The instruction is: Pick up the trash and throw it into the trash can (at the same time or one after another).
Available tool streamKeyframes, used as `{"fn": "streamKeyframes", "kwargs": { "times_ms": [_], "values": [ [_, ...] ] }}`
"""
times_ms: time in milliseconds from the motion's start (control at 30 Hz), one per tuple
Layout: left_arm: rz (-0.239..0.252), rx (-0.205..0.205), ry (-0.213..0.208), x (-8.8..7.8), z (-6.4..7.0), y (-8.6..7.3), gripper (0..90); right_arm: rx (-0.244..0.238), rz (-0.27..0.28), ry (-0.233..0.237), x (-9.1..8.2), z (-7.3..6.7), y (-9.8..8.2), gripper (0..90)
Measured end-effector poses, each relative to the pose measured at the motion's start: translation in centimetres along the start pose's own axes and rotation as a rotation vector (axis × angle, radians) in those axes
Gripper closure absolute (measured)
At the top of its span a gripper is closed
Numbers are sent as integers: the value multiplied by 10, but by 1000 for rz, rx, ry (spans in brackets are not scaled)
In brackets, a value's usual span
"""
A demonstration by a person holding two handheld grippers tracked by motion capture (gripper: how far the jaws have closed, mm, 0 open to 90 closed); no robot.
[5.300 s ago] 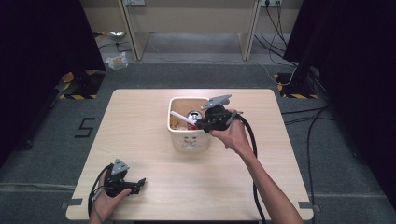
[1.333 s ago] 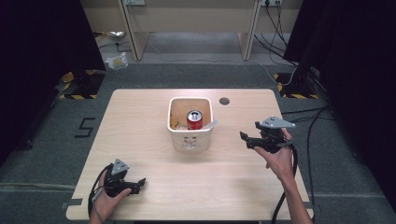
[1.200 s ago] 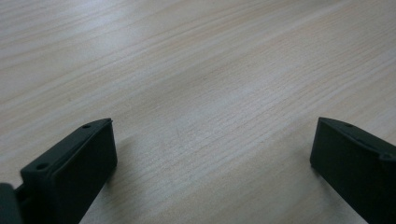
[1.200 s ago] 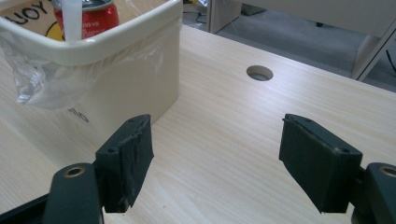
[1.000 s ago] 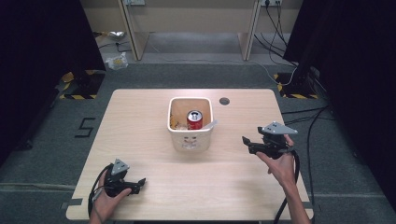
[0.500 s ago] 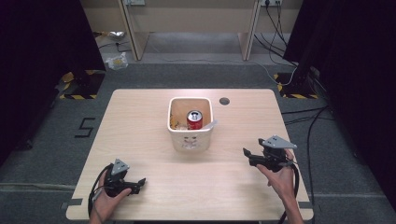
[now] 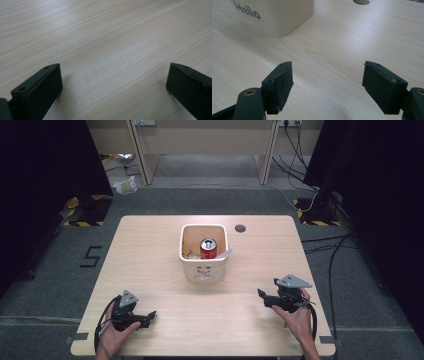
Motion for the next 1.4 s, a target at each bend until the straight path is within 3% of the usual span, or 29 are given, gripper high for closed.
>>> {"fn": "streamKeyframes", "kwargs": {
  "times_ms": [867,1400],
  "values": [
    [1,-1,0,0,0,0,0,7,-111,9,9,-13,-42,215],
    [-1,1,0,0,0,0,0,-5,-149,-4,7,-20,-49,164]
  ]
}}
Point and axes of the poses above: each handheld gripper's, and its own axes: x roughly forward along the jaws, y roughly out of its top, z roughly to its right, the point moved 1 cm from there along x, roughly forward along the jaws, and after that the axes turned 7 degrees about -z, right-handed, at the moved point
